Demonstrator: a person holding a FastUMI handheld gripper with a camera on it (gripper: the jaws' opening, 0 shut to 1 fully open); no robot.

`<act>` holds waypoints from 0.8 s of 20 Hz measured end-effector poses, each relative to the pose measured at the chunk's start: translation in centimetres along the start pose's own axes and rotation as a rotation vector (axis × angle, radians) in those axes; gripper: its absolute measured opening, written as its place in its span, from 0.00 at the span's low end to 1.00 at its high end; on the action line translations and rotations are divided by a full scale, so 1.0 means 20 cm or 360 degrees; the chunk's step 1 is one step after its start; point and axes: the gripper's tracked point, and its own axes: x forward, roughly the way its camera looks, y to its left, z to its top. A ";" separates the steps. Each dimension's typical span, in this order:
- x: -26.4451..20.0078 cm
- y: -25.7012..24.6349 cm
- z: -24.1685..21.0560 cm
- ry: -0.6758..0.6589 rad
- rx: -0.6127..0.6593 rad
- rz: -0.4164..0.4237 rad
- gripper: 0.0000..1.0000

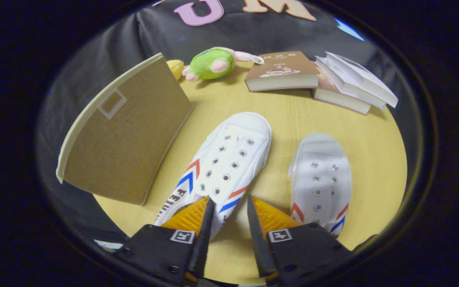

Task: Open the storage box then place both shoes into the box .Put the left shoe in first, then the right shoe, with the right side of both shoes facing outward in a uniform manner.

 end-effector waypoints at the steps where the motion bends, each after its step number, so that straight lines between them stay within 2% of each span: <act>1: 0.00 0.01 0.00 0.0014 0.0064 0.0012 0.42; 4: -0.02 -0.01 0.01 0.0002 0.0224 -0.0005 0.13; 8: -0.05 0.00 0.06 -0.0054 0.0309 0.0010 0.03; 16: -0.25 0.10 0.20 -0.0151 0.0462 0.0084 0.03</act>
